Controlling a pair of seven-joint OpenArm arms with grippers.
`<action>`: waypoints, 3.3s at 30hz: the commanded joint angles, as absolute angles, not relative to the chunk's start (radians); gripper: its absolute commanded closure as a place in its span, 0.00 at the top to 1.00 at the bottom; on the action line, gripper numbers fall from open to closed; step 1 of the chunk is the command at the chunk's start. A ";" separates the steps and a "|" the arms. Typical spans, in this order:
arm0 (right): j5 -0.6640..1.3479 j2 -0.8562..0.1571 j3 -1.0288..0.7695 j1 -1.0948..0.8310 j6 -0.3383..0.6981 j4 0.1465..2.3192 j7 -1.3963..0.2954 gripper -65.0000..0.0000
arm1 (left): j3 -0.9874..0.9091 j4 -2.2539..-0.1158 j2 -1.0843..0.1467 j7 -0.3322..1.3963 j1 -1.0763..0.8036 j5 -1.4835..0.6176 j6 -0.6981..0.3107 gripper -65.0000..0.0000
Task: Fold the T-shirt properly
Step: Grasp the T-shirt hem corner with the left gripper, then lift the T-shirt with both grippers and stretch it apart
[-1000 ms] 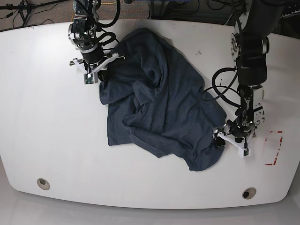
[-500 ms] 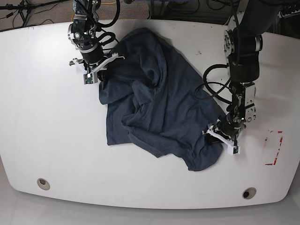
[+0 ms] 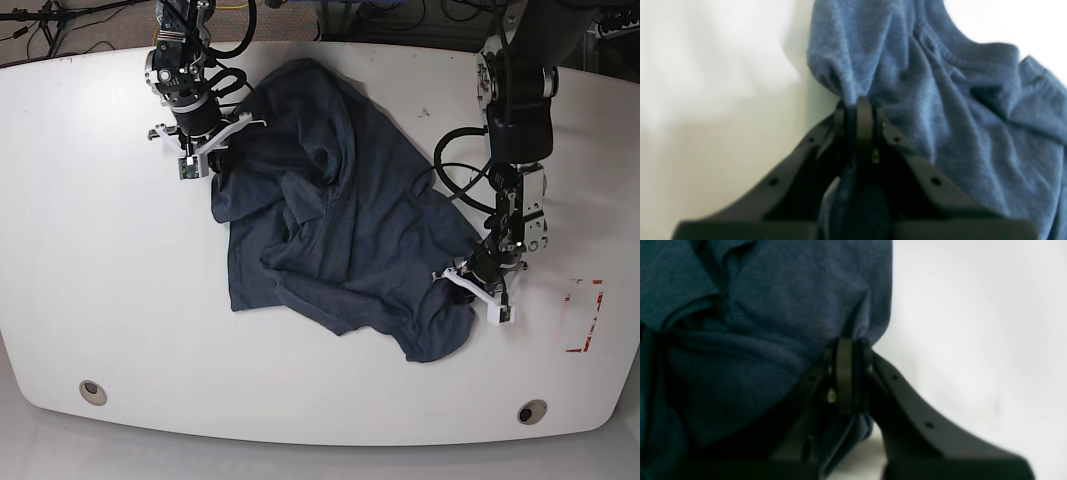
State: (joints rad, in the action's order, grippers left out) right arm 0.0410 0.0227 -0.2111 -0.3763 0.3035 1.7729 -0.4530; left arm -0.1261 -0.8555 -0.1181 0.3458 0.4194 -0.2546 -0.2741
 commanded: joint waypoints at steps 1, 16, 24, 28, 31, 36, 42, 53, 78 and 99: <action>0.051 0.021 -0.214 -0.377 0.306 1.796 -0.430 0.05 | -0.130 -0.966 -0.151 0.369 0.400 -0.259 -0.280 0.00; 0.051 0.019 -0.216 -0.352 0.306 1.790 -0.430 0.04 | -0.274 -1.547 -0.157 0.549 0.105 -0.260 -0.283 0.00; 0.050 0.019 -0.257 -0.291 0.308 1.790 -0.430 0.04 | -0.300 -1.676 -0.162 0.599 0.073 -0.260 -0.283 0.00; 0.048 0.001 -0.259 -0.259 0.308 1.796 -0.433 0.04 | -0.302 -1.727 -0.163 0.601 0.073 -0.257 -0.283 0.00; 0.056 -0.030 -0.255 -0.223 0.308 1.797 -0.433 0.04 | -0.317 -1.768 -0.163 0.618 0.073 -0.257 -0.283 0.00; 0.056 -0.067 -0.257 -0.159 0.308 1.794 -0.433 0.04 | -0.381 -1.822 -0.157 0.684 0.093 -0.259 -0.283 0.00; 0.058 -0.120 -0.257 -0.081 0.308 1.788 -0.435 0.04 | -0.424 -1.877 -0.156 0.748 0.128 -0.259 -0.283 0.00; 0.058 -0.193 -0.254 0.062 0.308 1.791 -0.435 0.05 | -0.433 -1.985 -0.154 0.832 0.189 -0.260 -0.283 0.00; 0.050 -0.295 -0.249 0.550 0.383 1.787 -0.578 0.05 | -0.430 -2.009 -0.119 0.885 0.602 -0.255 -0.283 0.00; 0.048 -0.364 -0.157 0.817 0.394 1.696 -0.615 0.05 | -0.432 -2.005 -0.151 0.889 0.756 -0.239 -0.283 0.00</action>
